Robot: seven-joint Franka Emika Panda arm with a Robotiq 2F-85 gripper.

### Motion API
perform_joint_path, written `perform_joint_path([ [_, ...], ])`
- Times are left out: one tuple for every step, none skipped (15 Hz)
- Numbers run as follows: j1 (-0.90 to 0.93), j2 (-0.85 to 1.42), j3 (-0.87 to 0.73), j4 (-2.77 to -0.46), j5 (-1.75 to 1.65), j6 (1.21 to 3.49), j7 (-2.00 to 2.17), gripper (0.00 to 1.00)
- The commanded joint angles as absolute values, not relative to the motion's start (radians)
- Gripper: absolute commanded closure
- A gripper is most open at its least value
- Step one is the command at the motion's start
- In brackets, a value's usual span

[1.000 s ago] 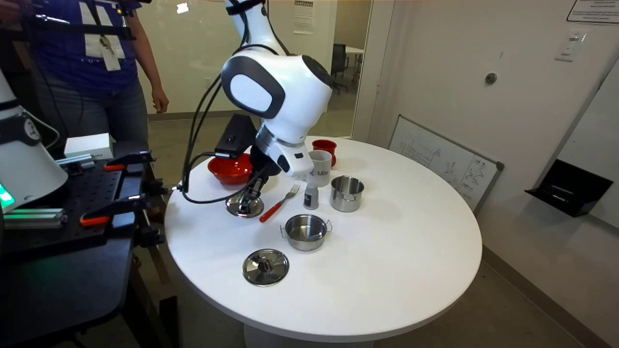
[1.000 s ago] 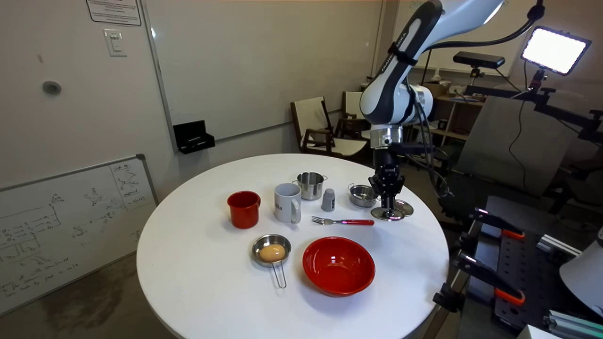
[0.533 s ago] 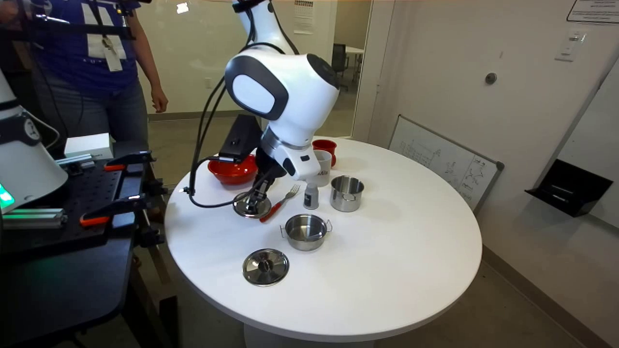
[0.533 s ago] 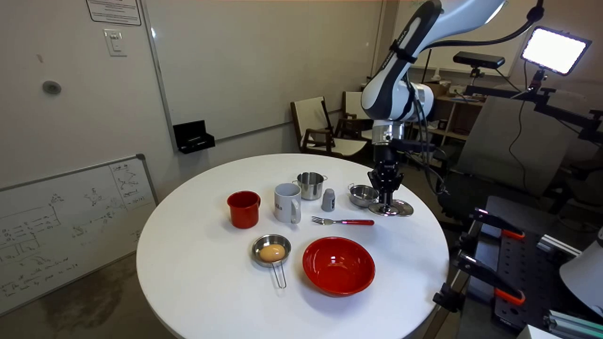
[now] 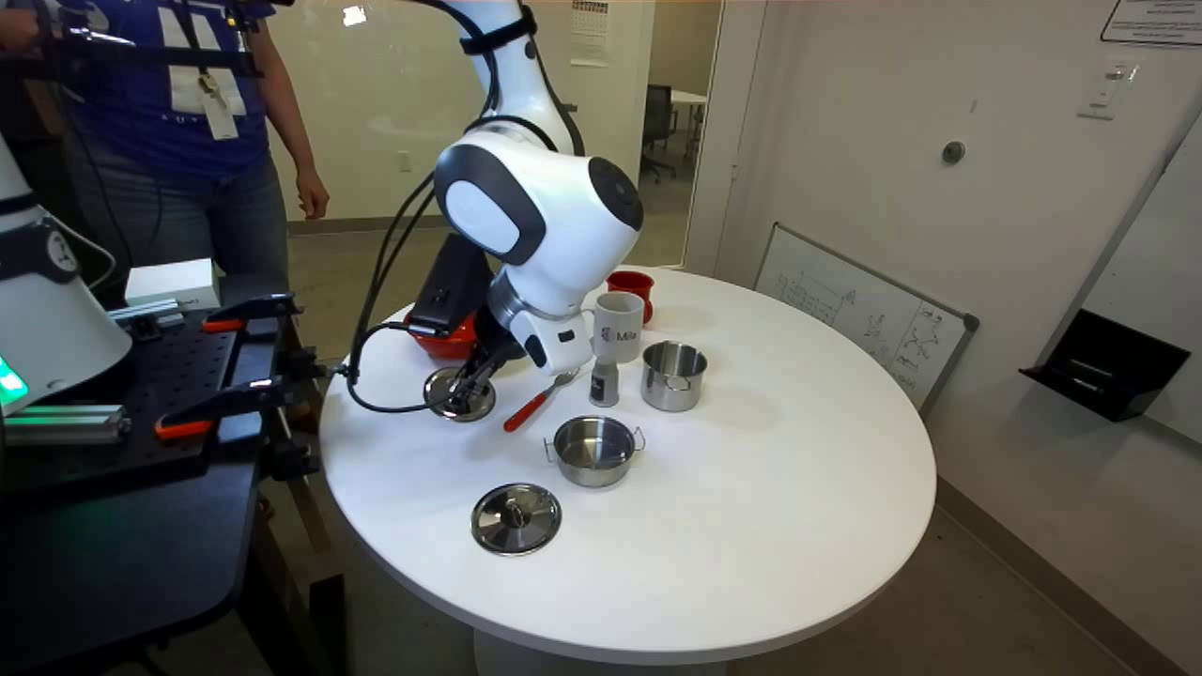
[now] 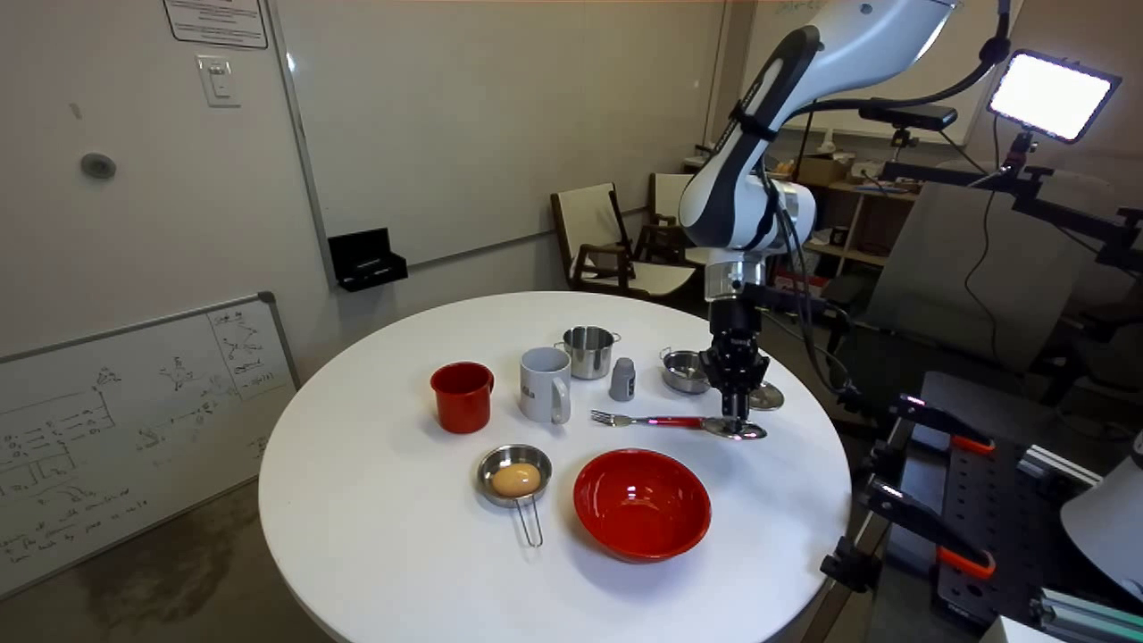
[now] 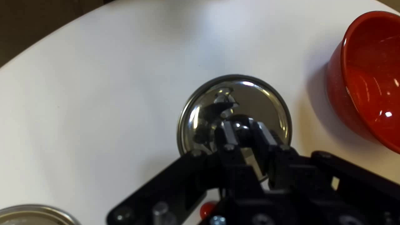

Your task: Uncover the small pot and put the lid on the table

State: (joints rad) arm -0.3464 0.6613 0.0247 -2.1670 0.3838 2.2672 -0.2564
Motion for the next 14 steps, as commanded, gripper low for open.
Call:
perform_joint_path([
  [-0.346,0.693,0.028,-2.132,0.398,2.228,-0.276,0.91],
  [-0.345,0.699,0.028,-2.126,0.396,2.221,-0.277,0.91],
  [-0.345,0.704,0.028,-2.121,0.396,2.216,-0.277,0.91],
  [-0.345,0.709,0.028,-2.117,0.395,2.214,-0.275,0.91],
  [-0.346,0.715,0.028,-2.11,0.396,2.209,-0.274,0.91],
  [-0.348,0.72,0.029,-2.105,0.397,2.204,-0.277,0.75],
  [-0.347,0.725,0.028,-2.099,0.396,2.2,-0.276,0.55],
  [-0.347,0.731,0.028,-2.092,0.396,2.196,-0.276,0.49],
  [-0.348,0.736,0.027,-2.087,0.398,2.195,-0.274,0.42],
  [-0.348,0.739,0.027,-2.083,0.397,2.194,-0.274,0.35],
  [-0.348,0.743,0.027,-2.078,0.398,2.193,-0.272,0.27],
  [-0.347,0.746,0.027,-2.075,0.397,2.194,-0.271,0.21],
  [-0.348,0.749,0.027,-2.071,0.398,2.194,-0.27,0.13],
  [-0.348,0.751,0.026,-2.069,0.398,2.194,-0.269,0.06],
])
